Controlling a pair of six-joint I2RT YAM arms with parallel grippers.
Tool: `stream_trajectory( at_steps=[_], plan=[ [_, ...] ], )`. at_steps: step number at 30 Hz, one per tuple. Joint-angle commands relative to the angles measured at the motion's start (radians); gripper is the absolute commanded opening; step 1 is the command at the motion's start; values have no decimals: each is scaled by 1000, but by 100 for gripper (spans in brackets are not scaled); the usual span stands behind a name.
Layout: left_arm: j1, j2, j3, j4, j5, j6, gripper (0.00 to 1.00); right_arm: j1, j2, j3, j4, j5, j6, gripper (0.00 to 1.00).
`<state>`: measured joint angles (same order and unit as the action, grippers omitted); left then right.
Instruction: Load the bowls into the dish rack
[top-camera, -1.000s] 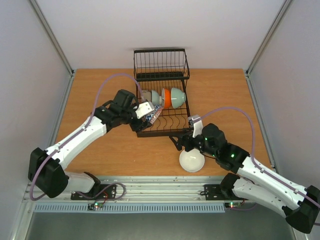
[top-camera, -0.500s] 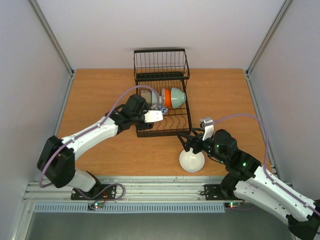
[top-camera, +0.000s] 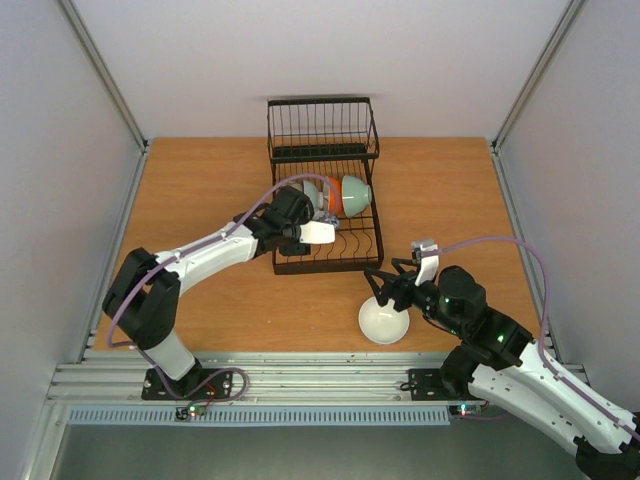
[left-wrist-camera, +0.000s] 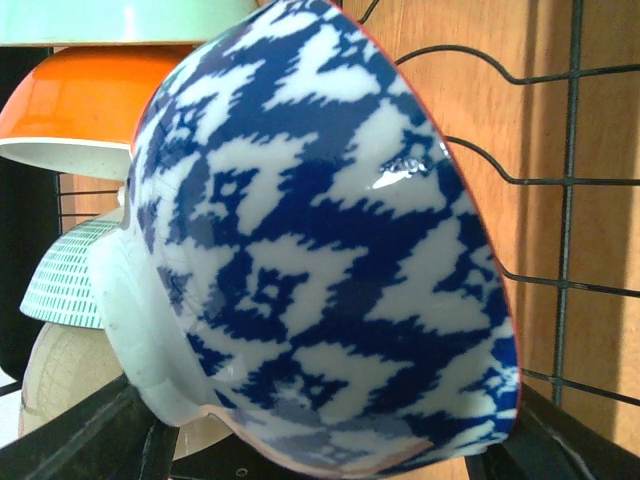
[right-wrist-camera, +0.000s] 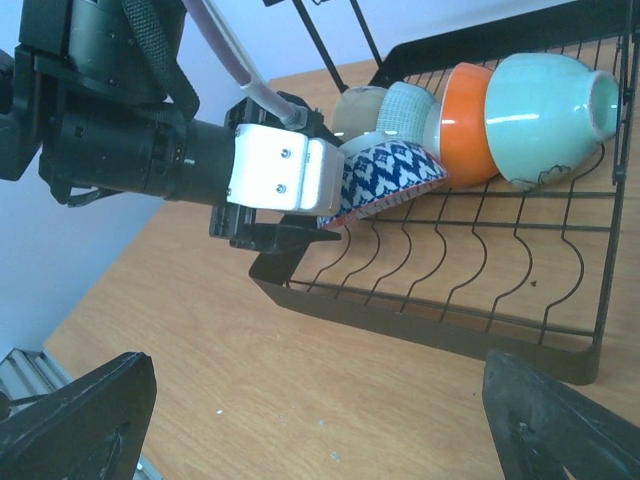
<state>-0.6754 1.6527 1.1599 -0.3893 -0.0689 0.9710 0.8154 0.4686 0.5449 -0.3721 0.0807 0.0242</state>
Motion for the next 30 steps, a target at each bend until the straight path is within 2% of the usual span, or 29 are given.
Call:
stream_trajectory(
  at_steps=[1, 15, 17, 21, 24, 30],
  plan=[
    [-16, 34, 47, 20, -72, 37, 1, 5, -23, -18, -22, 23, 10, 91],
    [-23, 91, 92, -180, -136, 78, 1, 5, -30, -29, -3, 15, 12, 91],
    [-24, 99, 98, -207, -137, 76, 9, 5, -29, -31, 2, 13, 14, 91],
    [-24, 129, 124, -278, -137, 64, 36, 5, -29, -31, 5, 11, 13, 91],
    [-26, 131, 114, -279, -133, 58, 52, 6, -31, -31, 5, 10, 11, 91],
    [-29, 136, 107, -296, -121, 57, 66, 5, -35, -33, 2, 8, 10, 91]
  ],
)
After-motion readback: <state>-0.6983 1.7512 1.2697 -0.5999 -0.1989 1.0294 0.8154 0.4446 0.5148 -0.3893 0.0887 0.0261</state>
